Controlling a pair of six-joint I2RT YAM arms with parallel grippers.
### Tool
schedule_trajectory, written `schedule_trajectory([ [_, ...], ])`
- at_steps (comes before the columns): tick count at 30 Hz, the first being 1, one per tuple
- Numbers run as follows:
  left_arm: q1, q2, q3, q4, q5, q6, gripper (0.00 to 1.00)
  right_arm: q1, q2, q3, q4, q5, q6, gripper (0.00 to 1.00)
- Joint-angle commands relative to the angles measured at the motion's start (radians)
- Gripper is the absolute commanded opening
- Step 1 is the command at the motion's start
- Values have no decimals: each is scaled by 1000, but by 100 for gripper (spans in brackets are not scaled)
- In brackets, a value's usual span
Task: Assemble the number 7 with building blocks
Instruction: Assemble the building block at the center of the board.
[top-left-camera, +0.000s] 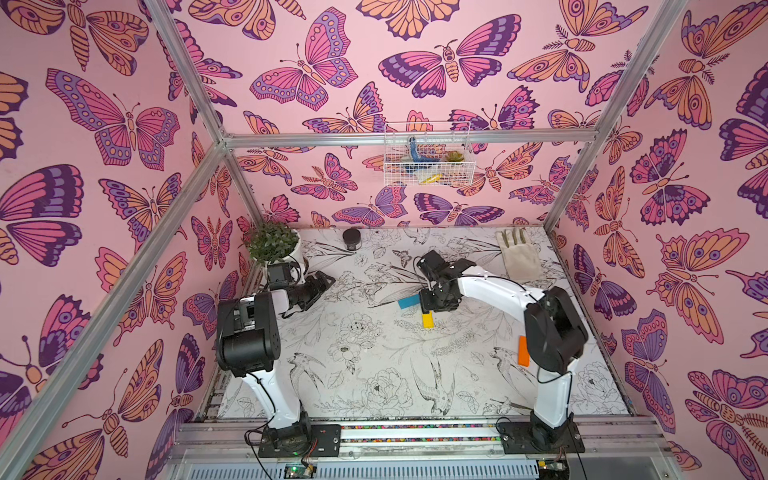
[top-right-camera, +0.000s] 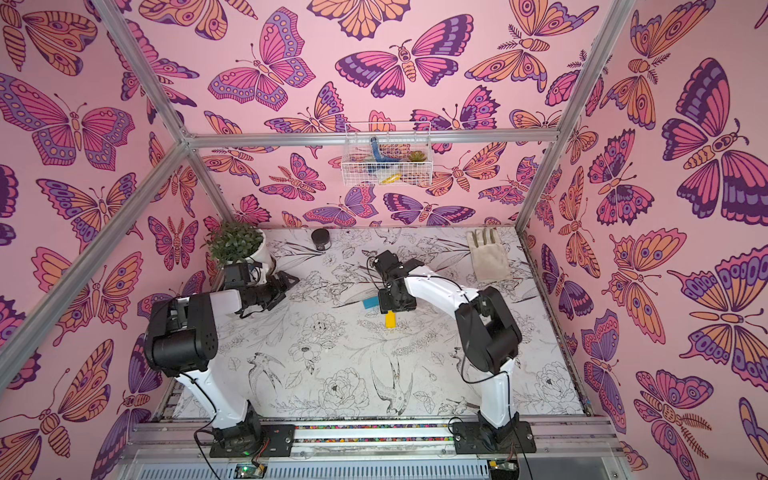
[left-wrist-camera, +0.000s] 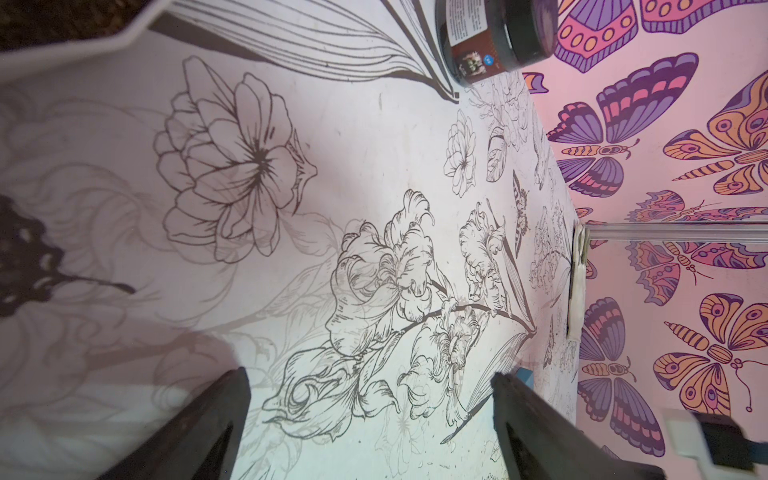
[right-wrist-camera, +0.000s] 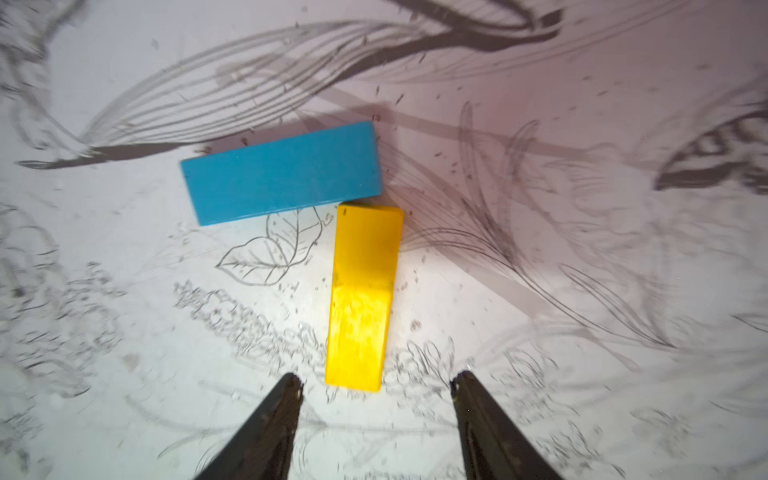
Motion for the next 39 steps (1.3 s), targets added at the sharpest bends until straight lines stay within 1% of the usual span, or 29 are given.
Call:
schedule_trajectory([
  [1,4,33,-12,-30,-5,-2,96,-66,-148,-58,-64,98,-18,61],
  [4,5,33,-12,-30,-7,-1,96,-148,-232,-206,-40,111,-10,60],
  [6,5,33,-12,-30,-5,-1,96,-219,-281,-352,-6,135,21,60],
  [8,4,33,-12,-29,-4,-1,96,-262,-317,-463,35,161,43,60],
  [9,4,32,-12,-29,-6,-2,96,-287,-378,-530,61,169,58,60],
  [12,3,33,-12,-29,-4,-2,96,-325,-462,-649,117,176,91,59],
  [14,3,34,-12,-29,-5,-2,96,-338,-507,-696,123,202,111,57],
  [18,4,26,-18,-29,-5,0,96,-370,-555,-746,97,268,135,54],
  [20,4,24,-20,-29,-8,1,96,-406,-572,-761,85,274,131,53],
  [22,4,27,-17,-29,-5,0,96,-450,-597,-772,83,243,120,53],
  [26,3,32,-13,-27,-2,-1,96,-500,-647,-781,58,228,102,53],
  [30,4,30,-15,-27,-2,-3,96,-603,-664,-803,66,145,61,53],
  [33,4,30,-15,-26,-2,-3,96,-636,-647,-811,76,113,56,53],
  [39,3,33,-13,-26,-1,-4,96,-636,-507,-802,113,-15,23,54],
])
